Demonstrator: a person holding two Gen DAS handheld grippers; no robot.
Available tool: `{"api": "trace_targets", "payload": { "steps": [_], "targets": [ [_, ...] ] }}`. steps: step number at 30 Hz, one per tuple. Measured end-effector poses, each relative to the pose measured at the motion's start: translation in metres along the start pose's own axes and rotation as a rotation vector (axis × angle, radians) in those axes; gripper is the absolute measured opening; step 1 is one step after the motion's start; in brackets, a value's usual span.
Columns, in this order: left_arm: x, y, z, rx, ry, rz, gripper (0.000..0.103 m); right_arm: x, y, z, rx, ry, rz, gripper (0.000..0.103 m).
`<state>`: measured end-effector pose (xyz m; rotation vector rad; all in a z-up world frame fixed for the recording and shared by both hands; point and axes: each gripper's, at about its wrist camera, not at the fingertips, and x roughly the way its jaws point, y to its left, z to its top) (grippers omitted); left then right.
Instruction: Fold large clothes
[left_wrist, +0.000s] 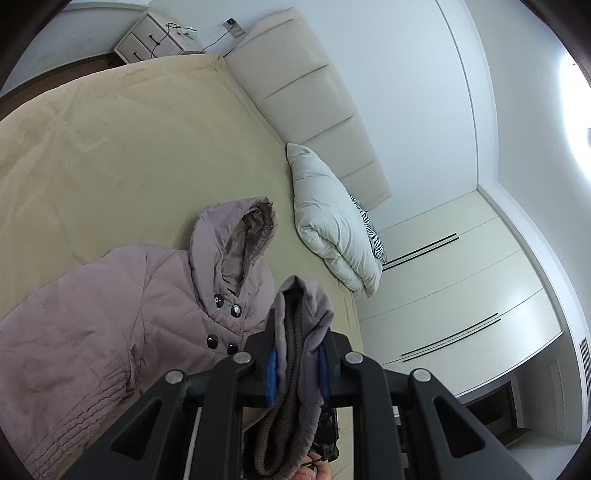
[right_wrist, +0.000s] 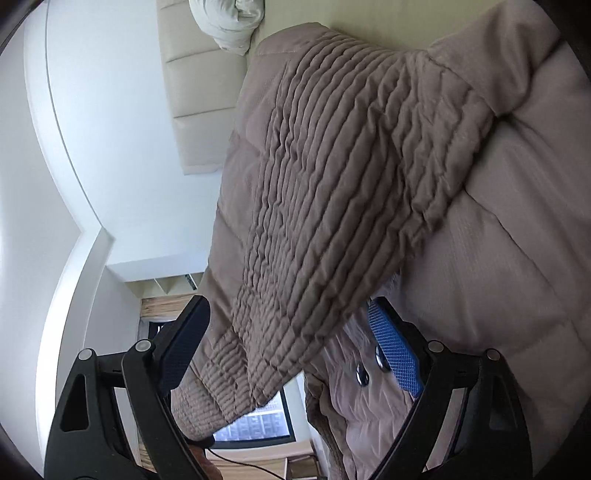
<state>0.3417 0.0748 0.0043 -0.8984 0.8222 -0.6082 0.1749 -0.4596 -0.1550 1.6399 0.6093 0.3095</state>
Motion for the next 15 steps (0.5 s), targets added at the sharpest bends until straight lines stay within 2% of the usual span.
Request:
{"api": "trace_targets", "payload": {
  "steps": [2, 5, 8, 12, 13, 15],
  "targets": [
    [0.0, 0.003, 0.0, -0.008, -0.002, 0.006, 0.018, 0.007, 0.001, 0.015, 0.012, -0.039, 0.016, 0.088],
    [0.001, 0.012, 0.002, -0.024, -0.007, 0.026, 0.018, -0.006, 0.003, 0.035, 0.021, -0.116, 0.033, 0.088],
    [0.008, 0.024, 0.001, -0.044, -0.002, 0.049, 0.018, -0.037, 0.007, 0.05, 0.007, -0.207, 0.057, 0.088],
    [0.025, 0.038, -0.004, -0.062, 0.0, 0.099, 0.018, -0.086, 0.017, 0.071, -0.014, -0.359, 0.041, 0.088],
    [0.032, 0.043, -0.006, -0.067, 0.01, 0.108, 0.018, -0.093, 0.015, 0.079, 0.005, -0.35, 0.06, 0.088],
    [0.049, 0.053, -0.01, -0.075, 0.033, 0.135, 0.018, -0.104, 0.017, 0.094, 0.005, -0.354, 0.033, 0.088]
  ]
}}
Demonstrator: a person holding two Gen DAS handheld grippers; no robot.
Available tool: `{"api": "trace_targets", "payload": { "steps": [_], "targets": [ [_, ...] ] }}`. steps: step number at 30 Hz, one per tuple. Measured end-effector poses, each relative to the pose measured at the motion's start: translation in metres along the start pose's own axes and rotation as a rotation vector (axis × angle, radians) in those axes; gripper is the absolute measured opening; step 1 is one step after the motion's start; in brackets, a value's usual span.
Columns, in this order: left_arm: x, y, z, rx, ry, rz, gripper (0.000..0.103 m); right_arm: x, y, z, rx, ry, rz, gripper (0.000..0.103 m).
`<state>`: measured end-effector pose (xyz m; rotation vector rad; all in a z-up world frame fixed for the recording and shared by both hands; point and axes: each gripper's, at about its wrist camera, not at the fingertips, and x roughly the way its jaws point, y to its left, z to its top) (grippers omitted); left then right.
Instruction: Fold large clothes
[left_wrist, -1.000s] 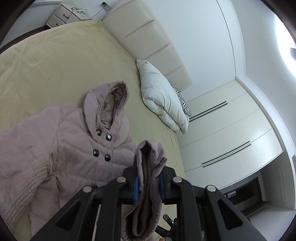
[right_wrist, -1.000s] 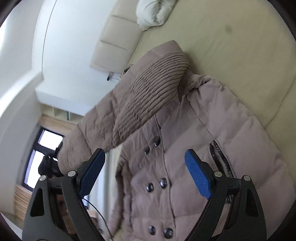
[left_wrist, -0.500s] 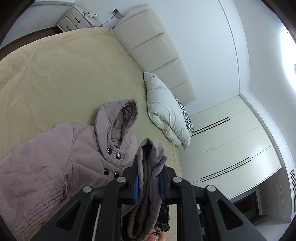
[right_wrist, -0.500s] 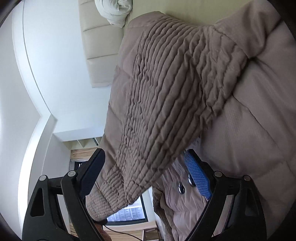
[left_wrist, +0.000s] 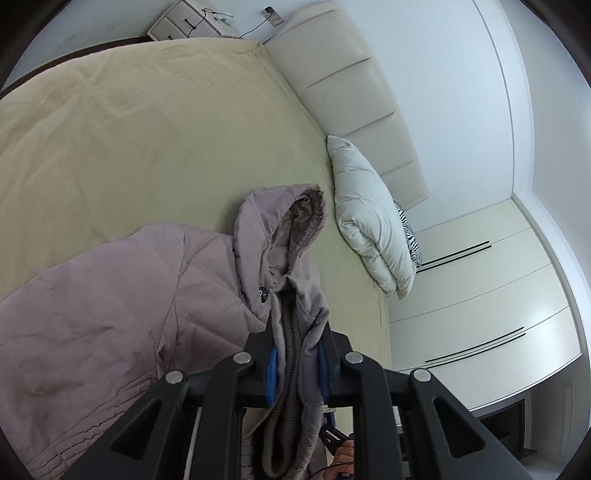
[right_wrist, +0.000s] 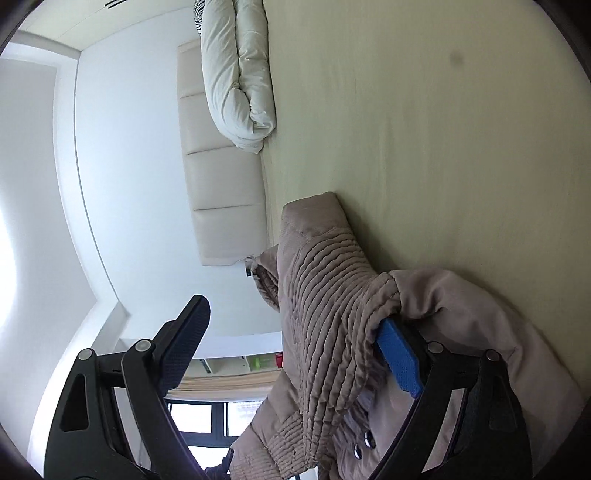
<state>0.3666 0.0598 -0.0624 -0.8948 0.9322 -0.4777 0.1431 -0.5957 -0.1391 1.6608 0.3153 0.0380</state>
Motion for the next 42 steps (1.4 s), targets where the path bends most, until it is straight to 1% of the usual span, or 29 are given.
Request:
{"api": "trace_targets", "payload": {
  "steps": [1, 3, 5, 8, 10, 11, 13, 14, 17, 18, 20, 22, 23, 24, 26, 27, 29, 33, 34, 37, 39, 40, 41, 42],
  "targets": [
    [0.007, 0.004, -0.002, -0.004, 0.003, 0.02, 0.019, 0.002, -0.002, 0.002, -0.012, -0.003, -0.015, 0.088],
    [0.021, 0.018, -0.004, -0.03, 0.011, 0.047, 0.019, 0.004, 0.001, 0.005, -0.029, -0.002, -0.019, 0.087],
    [0.033, 0.031, -0.005, -0.048, 0.017, 0.084, 0.019, 0.001, -0.001, 0.016, -0.009, -0.003, -0.011, 0.086],
    [0.052, 0.059, -0.005, -0.077, 0.024, 0.141, 0.019, 0.008, -0.014, 0.023, 0.013, 0.011, -0.01, 0.078],
    [0.064, 0.079, -0.004, -0.09, 0.026, 0.18, 0.019, 0.02, -0.041, 0.017, 0.013, 0.024, -0.012, 0.068],
    [0.068, 0.088, -0.003, -0.102, 0.029, 0.193, 0.02, 0.021, -0.041, 0.02, -0.001, 0.031, -0.018, 0.065],
    [0.074, 0.102, -0.001, -0.125, 0.043, 0.183, 0.021, 0.016, -0.048, 0.009, -0.043, 0.043, -0.025, 0.064],
    [0.076, 0.105, -0.001, -0.128, 0.049, 0.18, 0.021, 0.014, -0.045, 0.009, -0.059, 0.042, -0.038, 0.064],
    [0.079, 0.101, 0.002, -0.091, 0.059, 0.191, 0.022, -0.004, -0.036, -0.003, -0.118, 0.019, -0.103, 0.067],
    [0.08, 0.099, 0.003, -0.085, 0.06, 0.191, 0.022, -0.009, -0.03, -0.01, -0.143, 0.03, -0.1, 0.068],
    [0.083, 0.096, 0.005, -0.085, 0.059, 0.186, 0.022, -0.003, -0.018, -0.023, -0.187, 0.095, -0.084, 0.068],
    [0.083, 0.099, 0.006, -0.097, 0.058, 0.177, 0.022, 0.017, -0.011, -0.033, -0.213, 0.197, -0.132, 0.068],
    [0.082, 0.099, 0.005, -0.104, 0.059, 0.173, 0.022, 0.023, -0.013, -0.039, -0.203, 0.231, -0.147, 0.068],
    [0.082, 0.1, 0.004, -0.112, 0.061, 0.166, 0.022, 0.027, -0.015, -0.043, -0.193, 0.243, -0.161, 0.068],
    [0.079, 0.101, 0.004, -0.12, 0.068, 0.16, 0.022, 0.033, -0.024, -0.044, -0.188, 0.231, -0.216, 0.068],
    [0.078, 0.101, 0.005, -0.119, 0.071, 0.162, 0.022, 0.037, -0.03, -0.041, -0.171, 0.222, -0.217, 0.068],
    [0.077, 0.101, 0.006, -0.115, 0.072, 0.17, 0.022, 0.034, -0.041, -0.04, -0.122, 0.197, -0.176, 0.068],
    [0.079, 0.1, 0.01, -0.111, 0.066, 0.186, 0.022, 0.033, -0.041, -0.015, -0.081, 0.103, -0.107, 0.068],
    [0.081, 0.099, 0.01, -0.107, 0.066, 0.19, 0.022, 0.031, -0.039, -0.008, -0.073, 0.089, -0.081, 0.07],
    [0.092, 0.095, 0.007, -0.092, 0.08, 0.197, 0.022, 0.021, -0.043, 0.006, -0.029, 0.067, -0.01, 0.07],
    [0.103, 0.088, 0.005, -0.073, 0.088, 0.206, 0.022, 0.013, -0.053, 0.013, 0.007, 0.037, 0.035, 0.069],
    [0.107, 0.085, 0.004, -0.061, 0.089, 0.214, 0.022, 0.009, -0.063, 0.015, 0.035, 0.027, 0.043, 0.069],
    [0.112, 0.082, 0.004, -0.048, 0.091, 0.223, 0.022, 0.008, -0.07, 0.016, 0.054, 0.016, 0.041, 0.067],
    [0.116, 0.08, 0.004, -0.037, 0.092, 0.232, 0.022, 0.005, -0.076, 0.015, 0.054, 0.013, 0.031, 0.062]
  ]
}}
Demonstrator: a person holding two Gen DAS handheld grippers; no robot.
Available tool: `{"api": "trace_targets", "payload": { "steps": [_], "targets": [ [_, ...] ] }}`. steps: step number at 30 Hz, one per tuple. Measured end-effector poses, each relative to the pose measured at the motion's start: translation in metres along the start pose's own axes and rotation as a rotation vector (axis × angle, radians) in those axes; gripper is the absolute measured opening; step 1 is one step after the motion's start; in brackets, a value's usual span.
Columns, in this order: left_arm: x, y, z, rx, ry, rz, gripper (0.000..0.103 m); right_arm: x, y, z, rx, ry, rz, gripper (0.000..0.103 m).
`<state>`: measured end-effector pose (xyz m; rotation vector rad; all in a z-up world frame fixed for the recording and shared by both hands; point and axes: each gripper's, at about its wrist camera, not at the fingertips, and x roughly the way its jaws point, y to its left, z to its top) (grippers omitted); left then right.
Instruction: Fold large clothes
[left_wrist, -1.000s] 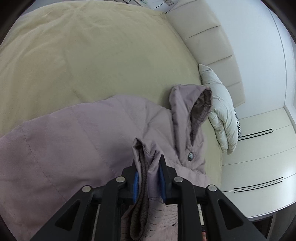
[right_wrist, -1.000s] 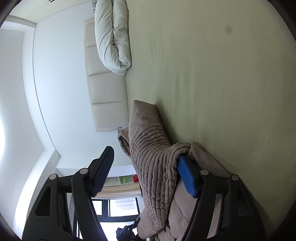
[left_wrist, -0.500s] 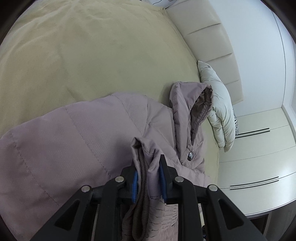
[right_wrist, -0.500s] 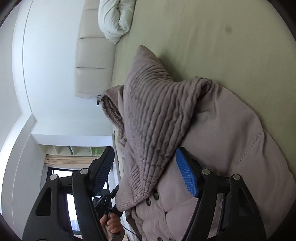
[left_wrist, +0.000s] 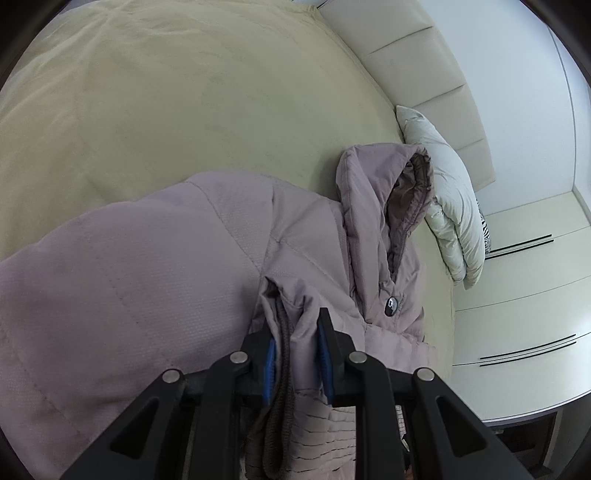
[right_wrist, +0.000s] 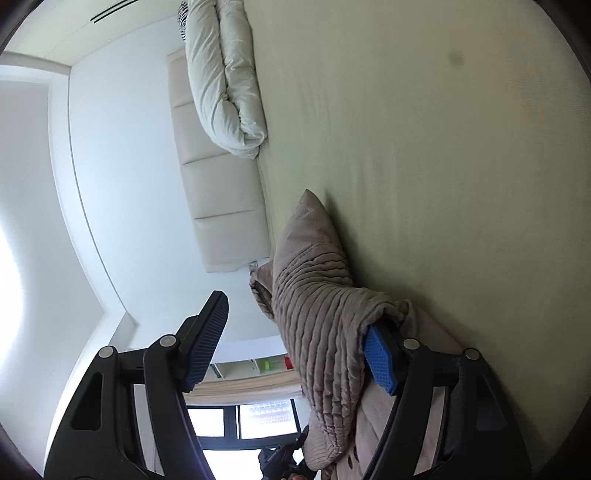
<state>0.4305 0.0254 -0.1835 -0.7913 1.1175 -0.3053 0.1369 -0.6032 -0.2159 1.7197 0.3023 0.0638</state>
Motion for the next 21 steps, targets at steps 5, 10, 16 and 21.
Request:
{"api": "trace_targets", "payload": {
  "steps": [5, 10, 16, 21],
  "targets": [
    [0.01, -0.005, 0.004, 0.023, -0.002, 0.026, 0.022, -0.02, 0.024, -0.018, -0.127, 0.042, -0.116, 0.063],
    [0.015, -0.004, 0.003, 0.037, -0.003, 0.04, 0.023, -0.027, 0.089, -0.038, -0.322, 0.052, -0.078, 0.064],
    [0.019, 0.001, 0.004, 0.032, 0.004, 0.029, 0.026, 0.056, 0.103, -0.029, -0.39, 0.168, -0.172, 0.066],
    [0.017, 0.007, 0.007, 0.022, 0.025, -0.005, 0.03, 0.065, 0.042, -0.004, -0.281, 0.152, -0.198, 0.044]
  ]
}}
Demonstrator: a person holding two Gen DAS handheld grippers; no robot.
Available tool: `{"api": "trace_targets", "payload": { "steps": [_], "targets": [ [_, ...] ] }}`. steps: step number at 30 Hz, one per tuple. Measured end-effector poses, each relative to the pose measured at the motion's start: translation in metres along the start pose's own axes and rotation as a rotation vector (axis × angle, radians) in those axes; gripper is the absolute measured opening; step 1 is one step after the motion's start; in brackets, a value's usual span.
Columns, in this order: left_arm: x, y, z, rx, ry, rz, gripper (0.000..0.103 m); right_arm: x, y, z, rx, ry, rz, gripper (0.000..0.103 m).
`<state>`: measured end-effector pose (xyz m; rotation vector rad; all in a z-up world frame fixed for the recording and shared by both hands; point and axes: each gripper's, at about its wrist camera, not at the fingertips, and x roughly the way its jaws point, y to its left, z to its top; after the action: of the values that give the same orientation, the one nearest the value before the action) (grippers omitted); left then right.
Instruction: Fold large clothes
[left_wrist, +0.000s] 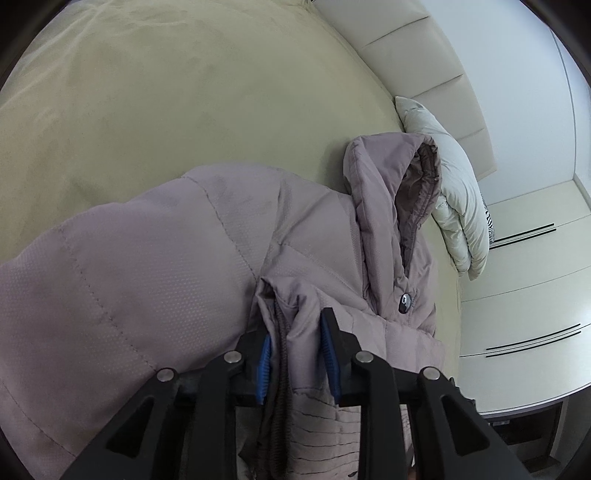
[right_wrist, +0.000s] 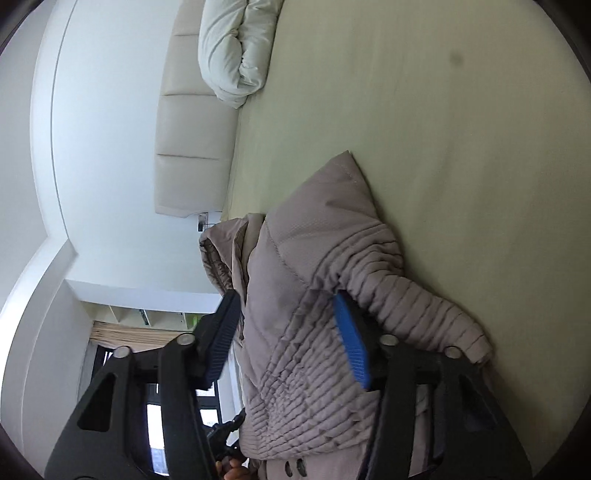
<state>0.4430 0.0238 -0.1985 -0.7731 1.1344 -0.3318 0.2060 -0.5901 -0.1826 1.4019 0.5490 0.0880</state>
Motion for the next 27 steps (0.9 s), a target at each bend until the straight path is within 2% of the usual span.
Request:
{"api": "trace_targets", "payload": {
  "steps": [1, 3, 5, 7, 11, 14, 16, 18, 21, 24, 27],
  "targets": [
    [-0.004, 0.0, 0.0, 0.003, -0.002, 0.003, 0.035, -0.003, -0.001, -0.002, -0.02, 0.001, 0.024, 0.044],
    [-0.021, 0.001, 0.002, -0.004, -0.044, 0.021, 0.039, -0.01, 0.005, -0.005, -0.058, 0.007, 0.001, 0.047],
    [-0.046, 0.002, 0.001, -0.007, -0.125, 0.064, 0.054, -0.017, 0.016, -0.006, -0.1, 0.0, -0.051, 0.054],
    [-0.062, -0.009, -0.003, 0.043, -0.178, 0.083, 0.054, -0.02, 0.037, -0.008, -0.156, -0.027, -0.08, 0.063],
    [-0.054, -0.042, -0.017, 0.169, -0.155, 0.055, 0.054, 0.001, 0.069, -0.015, -0.248, 0.017, -0.084, 0.065],
    [-0.024, -0.057, -0.031, 0.266, -0.108, 0.118, 0.054, 0.028, 0.058, -0.022, -0.241, 0.07, -0.168, 0.065],
    [-0.005, -0.053, -0.035, 0.286, -0.078, 0.164, 0.054, 0.034, 0.044, -0.024, -0.265, 0.069, -0.147, 0.063],
    [-0.005, -0.046, -0.036, 0.275, -0.079, 0.156, 0.053, 0.028, 0.045, -0.03, -0.297, 0.07, -0.143, 0.064],
    [-0.036, -0.042, -0.038, 0.24, -0.099, 0.101, 0.053, 0.003, 0.067, -0.04, -0.322, 0.026, -0.236, 0.065],
    [-0.094, -0.039, -0.062, 0.253, -0.166, 0.038, 0.054, -0.03, 0.108, -0.066, -0.46, -0.066, -0.229, 0.066],
    [-0.154, -0.024, -0.106, 0.256, -0.226, -0.016, 0.055, -0.057, 0.15, -0.113, -0.627, -0.129, -0.218, 0.076]
  ]
}}
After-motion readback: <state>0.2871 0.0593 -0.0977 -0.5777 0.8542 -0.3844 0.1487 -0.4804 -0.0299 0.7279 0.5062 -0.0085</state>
